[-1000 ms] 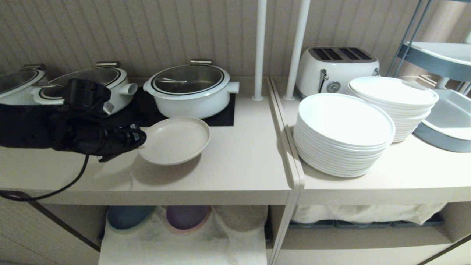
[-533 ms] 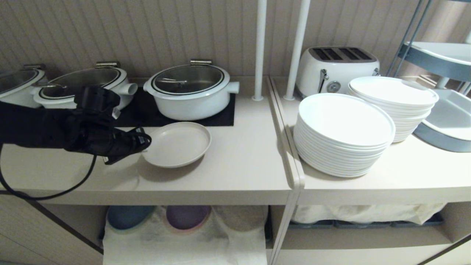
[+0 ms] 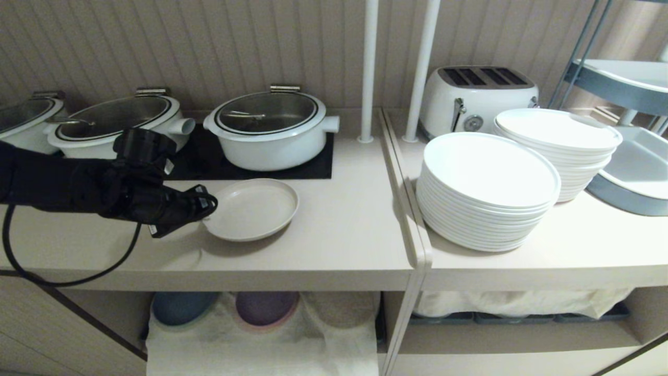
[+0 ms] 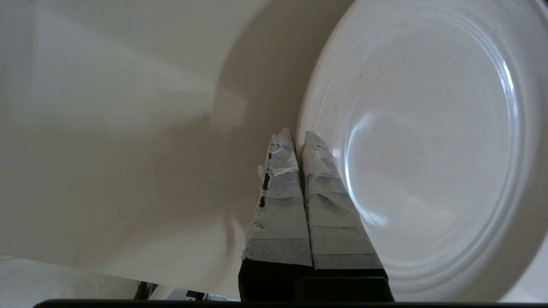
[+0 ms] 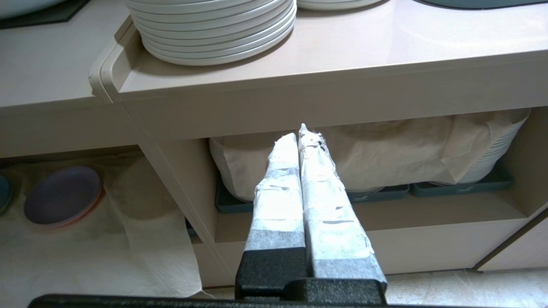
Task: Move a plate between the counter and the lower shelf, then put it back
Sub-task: Put the plate
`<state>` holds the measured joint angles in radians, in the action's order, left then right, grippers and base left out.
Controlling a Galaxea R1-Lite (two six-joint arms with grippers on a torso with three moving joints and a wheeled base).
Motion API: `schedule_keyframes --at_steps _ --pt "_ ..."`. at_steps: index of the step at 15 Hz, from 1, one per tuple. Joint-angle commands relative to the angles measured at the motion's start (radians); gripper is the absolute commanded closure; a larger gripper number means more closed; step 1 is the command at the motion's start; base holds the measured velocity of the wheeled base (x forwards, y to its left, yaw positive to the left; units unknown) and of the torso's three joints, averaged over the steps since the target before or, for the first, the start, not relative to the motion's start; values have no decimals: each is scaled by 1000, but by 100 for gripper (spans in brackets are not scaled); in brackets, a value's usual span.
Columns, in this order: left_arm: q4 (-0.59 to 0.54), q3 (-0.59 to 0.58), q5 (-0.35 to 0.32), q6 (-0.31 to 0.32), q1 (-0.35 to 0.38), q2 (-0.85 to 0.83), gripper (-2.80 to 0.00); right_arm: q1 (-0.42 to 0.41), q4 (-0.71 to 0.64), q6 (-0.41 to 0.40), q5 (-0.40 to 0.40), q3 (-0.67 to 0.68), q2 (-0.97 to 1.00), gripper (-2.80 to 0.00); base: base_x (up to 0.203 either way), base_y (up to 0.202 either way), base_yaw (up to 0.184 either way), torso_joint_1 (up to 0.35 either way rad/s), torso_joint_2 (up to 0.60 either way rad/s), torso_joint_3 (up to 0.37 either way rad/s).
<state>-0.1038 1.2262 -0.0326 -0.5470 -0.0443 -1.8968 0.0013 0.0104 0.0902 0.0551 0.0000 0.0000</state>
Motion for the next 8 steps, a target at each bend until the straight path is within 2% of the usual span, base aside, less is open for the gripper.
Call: schedule_keyframes --at_steps 1,8 --pt "-1 -1 8 -5 0 -5 0 0 0 0 0 0 0 0 0 0 0 0 0 0" --pt "-1 -2 10 -4 -2 -10 0 0 0 0 0 0 0 0 0 0 0 0 0 0"
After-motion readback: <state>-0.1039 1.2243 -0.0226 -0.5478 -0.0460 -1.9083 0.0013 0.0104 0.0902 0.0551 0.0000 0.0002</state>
